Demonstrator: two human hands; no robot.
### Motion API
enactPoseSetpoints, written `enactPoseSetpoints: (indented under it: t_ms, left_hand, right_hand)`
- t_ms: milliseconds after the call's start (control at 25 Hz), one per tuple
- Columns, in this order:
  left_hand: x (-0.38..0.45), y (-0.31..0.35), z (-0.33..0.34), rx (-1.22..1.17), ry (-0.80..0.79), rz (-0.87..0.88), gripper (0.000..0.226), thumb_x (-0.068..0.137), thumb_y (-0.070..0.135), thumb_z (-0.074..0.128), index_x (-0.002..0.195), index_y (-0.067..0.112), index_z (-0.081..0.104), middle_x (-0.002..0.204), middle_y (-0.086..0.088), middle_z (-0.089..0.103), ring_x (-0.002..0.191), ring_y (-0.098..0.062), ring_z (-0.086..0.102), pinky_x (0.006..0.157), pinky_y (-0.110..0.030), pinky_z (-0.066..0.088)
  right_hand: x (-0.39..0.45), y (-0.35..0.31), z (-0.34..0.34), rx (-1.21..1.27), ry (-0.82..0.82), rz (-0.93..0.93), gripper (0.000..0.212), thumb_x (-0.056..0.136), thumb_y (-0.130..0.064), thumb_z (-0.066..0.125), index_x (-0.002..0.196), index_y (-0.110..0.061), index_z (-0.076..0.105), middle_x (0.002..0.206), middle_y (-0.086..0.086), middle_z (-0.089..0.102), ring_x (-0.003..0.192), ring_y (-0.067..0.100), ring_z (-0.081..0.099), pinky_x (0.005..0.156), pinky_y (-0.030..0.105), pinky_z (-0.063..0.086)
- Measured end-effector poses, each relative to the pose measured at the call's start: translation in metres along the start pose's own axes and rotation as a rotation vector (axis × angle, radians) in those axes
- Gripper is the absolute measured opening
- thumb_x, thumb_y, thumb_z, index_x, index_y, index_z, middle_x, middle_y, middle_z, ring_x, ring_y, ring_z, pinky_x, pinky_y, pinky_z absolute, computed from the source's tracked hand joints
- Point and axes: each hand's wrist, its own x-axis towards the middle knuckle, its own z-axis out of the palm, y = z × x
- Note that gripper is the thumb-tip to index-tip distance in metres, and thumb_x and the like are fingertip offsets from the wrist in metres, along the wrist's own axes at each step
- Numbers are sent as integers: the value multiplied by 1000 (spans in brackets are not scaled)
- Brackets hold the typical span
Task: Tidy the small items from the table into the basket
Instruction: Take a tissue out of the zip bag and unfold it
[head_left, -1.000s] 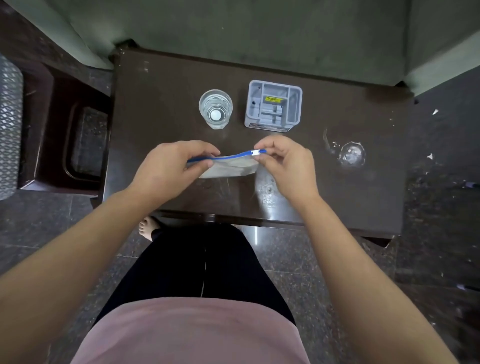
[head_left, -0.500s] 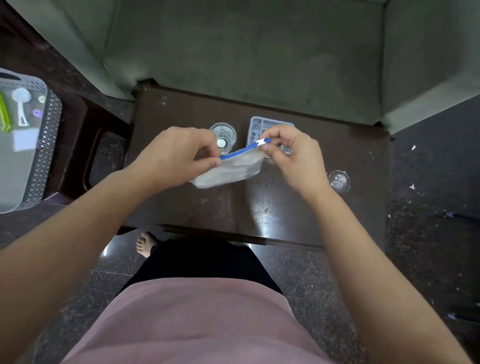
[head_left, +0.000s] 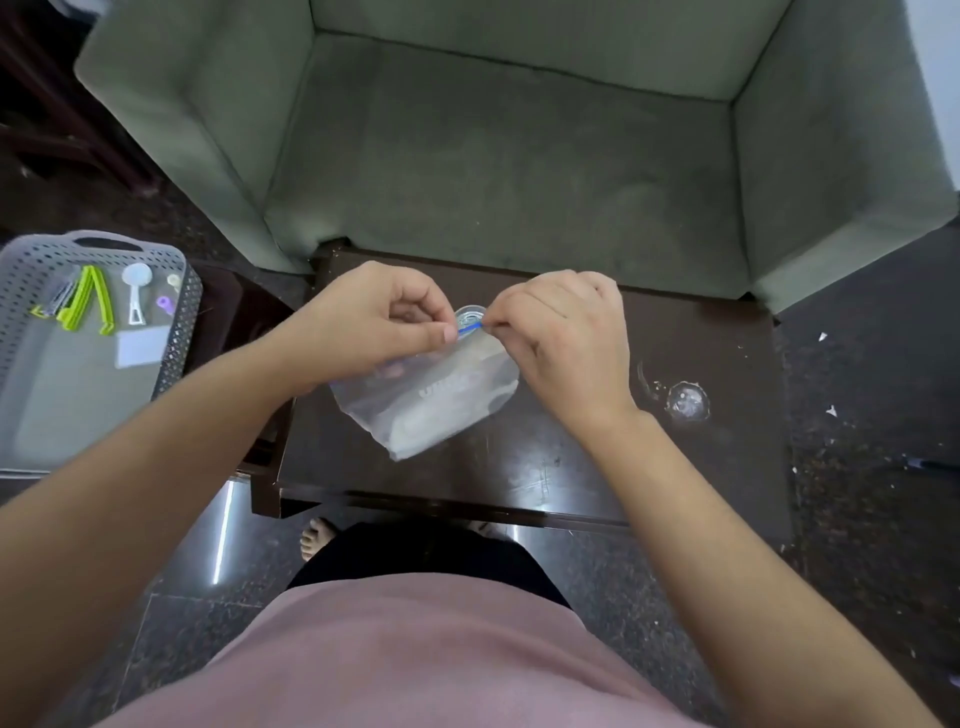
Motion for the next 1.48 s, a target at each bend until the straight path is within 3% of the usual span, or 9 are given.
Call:
enactPoseSetpoints:
  t_ms: [320, 440, 640, 840, 920, 1000, 1120, 1320, 1480]
  left_hand:
    - [-15, 4, -32, -305, -189, -196, 23, 76, 12, 72, 98, 16, 68, 78, 2, 73, 69, -7, 69, 58, -21, 55]
    - [-15, -2, -38, -346, -114, -192, 22, 79, 5, 70, 96, 19, 68, 68, 5, 70, 61, -3, 65, 53, -16, 49]
    - [-15, -18, -41, 387, 348, 299, 23, 79, -1, 50, 81, 22, 56, 80, 1, 56, 65, -11, 52, 62, -26, 41]
    - [-16, -31, -39, 734, 412, 419, 32, 69, -15, 56, 78, 13, 69, 108, -5, 69, 89, -29, 66, 70, -35, 50]
    - [-10, -36, -32, 752, 407, 442, 41, 66, -17, 55, 92, 9, 74, 106, -8, 72, 92, -30, 69, 74, -39, 54]
    - [-8, -36, -26, 728, 394, 435, 45, 67, -13, 48, 99, 6, 72, 105, -10, 72, 93, -32, 68, 76, -42, 56]
    - [-8, -31, -21, 704, 391, 451, 49, 65, -14, 45, 101, 6, 71, 102, -11, 72, 91, -33, 67, 70, -46, 56]
    - [-9, -20, -25, 744, 397, 477, 46, 57, -16, 43, 88, 3, 71, 86, -14, 72, 78, -35, 67, 62, -45, 57]
    - [-17, -22, -35, 724, 447, 496, 50, 54, -16, 43, 86, 8, 73, 87, -7, 74, 74, -29, 68, 59, -36, 57]
  right_hand:
    - [18, -26, -13, 50, -21, -46, 22, 73, 7, 73, 71, -15, 68, 83, -8, 75, 97, 16, 71, 81, 28, 38]
    - [17, -30, -13, 94, 5, -86, 20, 80, 7, 64, 71, -11, 66, 92, -5, 76, 103, 20, 69, 83, 30, 43]
    - [-1, -28, -21, -45, -95, -321, 25, 73, 12, 68, 76, -12, 69, 75, -1, 71, 100, 20, 69, 95, 37, 44]
    - [-6, -33, -28, -144, -187, -462, 17, 77, 1, 64, 77, -15, 70, 70, -2, 70, 94, 18, 69, 99, 42, 41]
    - [-3, -38, -30, -169, -294, -438, 11, 77, -11, 60, 73, -16, 69, 65, -2, 68, 89, 19, 70, 93, 40, 42]
    - [5, -47, -28, -206, -402, -350, 15, 76, -18, 53, 68, -17, 67, 58, -3, 65, 70, 21, 69, 68, 33, 42]
    - [33, -67, -19, -291, -541, -215, 16, 53, -6, 70, 65, -14, 64, 53, -1, 61, 44, 22, 58, 45, 23, 19]
    - [69, -85, 10, -419, -830, -143, 48, 73, 13, 49, 119, -1, 53, 104, 8, 62, 95, 25, 62, 46, 25, 25]
    - [75, -91, 27, -475, -899, -205, 65, 64, 15, 30, 123, -2, 50, 75, 2, 44, 83, 21, 58, 42, 25, 20]
